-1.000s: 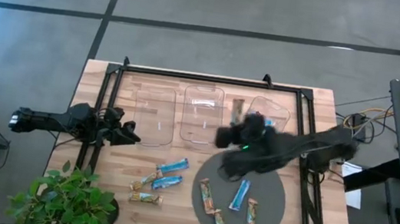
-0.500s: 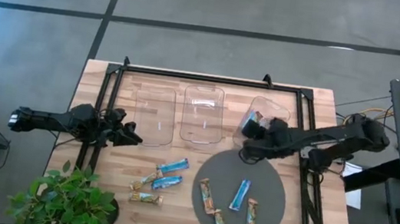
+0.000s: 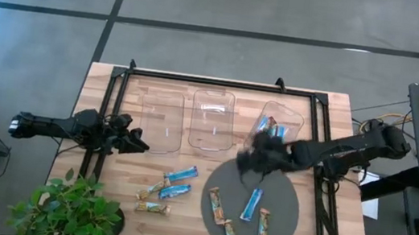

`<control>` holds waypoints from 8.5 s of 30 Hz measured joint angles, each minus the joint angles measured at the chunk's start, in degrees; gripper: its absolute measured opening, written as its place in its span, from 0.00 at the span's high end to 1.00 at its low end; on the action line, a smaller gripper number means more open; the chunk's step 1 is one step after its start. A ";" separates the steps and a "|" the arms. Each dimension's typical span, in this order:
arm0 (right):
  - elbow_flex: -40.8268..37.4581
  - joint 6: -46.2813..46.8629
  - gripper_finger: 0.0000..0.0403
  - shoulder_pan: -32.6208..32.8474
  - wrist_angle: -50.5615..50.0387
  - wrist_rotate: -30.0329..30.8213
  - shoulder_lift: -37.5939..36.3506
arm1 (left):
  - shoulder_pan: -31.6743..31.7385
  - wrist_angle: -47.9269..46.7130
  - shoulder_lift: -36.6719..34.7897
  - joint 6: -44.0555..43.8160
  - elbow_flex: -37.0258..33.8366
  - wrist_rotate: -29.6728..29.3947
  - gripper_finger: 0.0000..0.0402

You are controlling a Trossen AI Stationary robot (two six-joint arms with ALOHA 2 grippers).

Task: Pick and place Granola Bars by type
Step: Adjust the right transparent bin, then put the yellow granola bar into the left transparent bin

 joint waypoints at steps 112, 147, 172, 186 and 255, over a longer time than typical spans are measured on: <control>13.76 -48.44 0.44 -13.69 -10.94 -8.24 3.65 | -35.01 -37.43 87.68 -8.32 45.53 -30.22 0.52; 13.06 -42.76 0.44 -14.24 -10.94 -3.42 1.85 | 2.20 -28.77 49.05 -14.33 33.88 -49.89 0.84; 9.04 -43.27 0.44 -14.41 -13.85 -3.38 1.81 | -28.47 -48.52 59.63 18.63 50.90 -26.42 0.60; 5.89 -43.45 0.44 -14.35 -13.94 -4.19 1.82 | -39.72 -37.79 86.59 16.00 53.04 -22.08 0.60; 1.68 -38.99 0.44 -14.35 -15.62 -2.51 1.80 | -25.12 -43.43 71.42 29.34 52.04 -29.24 0.59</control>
